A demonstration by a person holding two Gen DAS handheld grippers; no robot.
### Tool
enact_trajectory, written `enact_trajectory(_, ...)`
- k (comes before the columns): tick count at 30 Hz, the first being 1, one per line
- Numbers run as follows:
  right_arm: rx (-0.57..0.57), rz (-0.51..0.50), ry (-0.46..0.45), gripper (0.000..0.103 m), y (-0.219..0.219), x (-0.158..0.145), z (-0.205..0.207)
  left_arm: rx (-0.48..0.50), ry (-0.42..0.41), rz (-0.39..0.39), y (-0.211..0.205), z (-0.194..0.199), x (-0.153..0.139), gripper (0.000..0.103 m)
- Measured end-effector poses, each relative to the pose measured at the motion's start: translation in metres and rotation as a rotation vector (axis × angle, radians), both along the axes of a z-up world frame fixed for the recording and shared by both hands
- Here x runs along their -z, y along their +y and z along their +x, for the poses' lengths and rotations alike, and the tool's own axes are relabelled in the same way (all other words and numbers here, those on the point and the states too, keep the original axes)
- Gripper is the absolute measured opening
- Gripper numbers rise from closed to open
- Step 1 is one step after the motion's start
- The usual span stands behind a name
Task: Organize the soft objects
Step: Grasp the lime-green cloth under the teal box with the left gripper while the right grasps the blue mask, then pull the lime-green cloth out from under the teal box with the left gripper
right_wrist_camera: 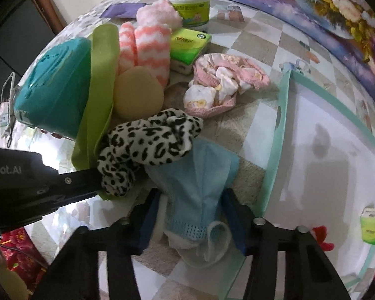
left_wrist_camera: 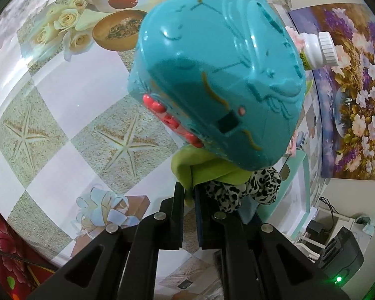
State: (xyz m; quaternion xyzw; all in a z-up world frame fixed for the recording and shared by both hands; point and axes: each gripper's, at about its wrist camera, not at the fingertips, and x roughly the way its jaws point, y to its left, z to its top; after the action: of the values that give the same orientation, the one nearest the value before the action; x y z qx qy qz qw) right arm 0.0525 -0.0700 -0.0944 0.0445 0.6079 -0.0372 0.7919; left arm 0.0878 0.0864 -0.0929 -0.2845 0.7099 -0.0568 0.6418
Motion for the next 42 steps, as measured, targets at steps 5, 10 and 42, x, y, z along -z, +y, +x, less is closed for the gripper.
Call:
enact_trajectory(5, 0.036, 0.015, -0.009, 0.031, -0.006, -0.001, 0.000, -0.003, 0.012, 0.004, -0.003, -0.002, 0.007, 0.008)
enact_trajectory(10, 0.066, 0.043, -0.032, 0.026, -0.020, -0.007, 0.001, 0.021, 0.000, 0.018, -0.008, -0.003, 0.009, 0.008)
enact_trajectory(42, 0.158, 0.174, -0.179, 0.019, -0.062, -0.066, -0.016, 0.131, -0.284, 0.007, -0.039, 0.006, -0.062, 0.002)
